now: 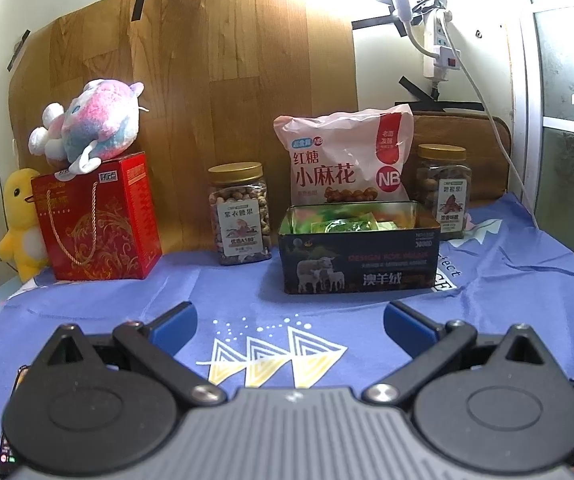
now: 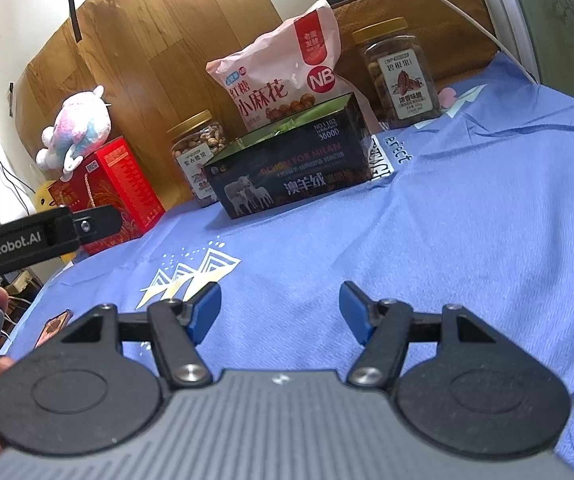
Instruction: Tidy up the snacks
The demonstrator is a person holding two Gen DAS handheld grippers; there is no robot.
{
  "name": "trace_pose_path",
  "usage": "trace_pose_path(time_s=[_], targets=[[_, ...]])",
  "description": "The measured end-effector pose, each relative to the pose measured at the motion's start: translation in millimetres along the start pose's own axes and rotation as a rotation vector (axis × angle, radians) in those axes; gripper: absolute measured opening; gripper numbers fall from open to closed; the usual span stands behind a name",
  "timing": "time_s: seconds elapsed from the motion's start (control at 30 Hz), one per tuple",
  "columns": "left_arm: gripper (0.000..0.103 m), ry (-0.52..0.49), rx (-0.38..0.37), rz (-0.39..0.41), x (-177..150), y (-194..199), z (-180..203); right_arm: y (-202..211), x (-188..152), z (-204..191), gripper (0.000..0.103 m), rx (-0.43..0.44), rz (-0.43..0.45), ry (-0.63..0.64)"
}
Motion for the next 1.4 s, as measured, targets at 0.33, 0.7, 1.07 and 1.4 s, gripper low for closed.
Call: trace_pose_path(time_s=[0.33,0.7,1.07,1.4], targets=[[0.103,-0.023,-0.015,0.025,4,7,3,0,-2,1,0.068,-0.002,0.0,-0.006],[0.103,-0.013,-0.052,-0.019,6,5,5,1,-2,2,0.068,-0.002,0.0,-0.006],[0.103,0.043,-0.088,-0.125,13,-8,-1,1,-2,3,0.068,-0.004,-0.002,-0.01],[0.103,0.03,-0.101,-0.196,-3,-21,2,3,-3,4,0.068,-0.012,-0.003,-0.017]])
Point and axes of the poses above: each gripper's, at about its wrist camera, not at the fingertips, and y roughly against the way its jaws point, z to its right, x to its top, the point moved 5 cm from there along -y, roughly the way its jaws point, and after that the axes turned 9 degrees about x, right-handed, at the moved point
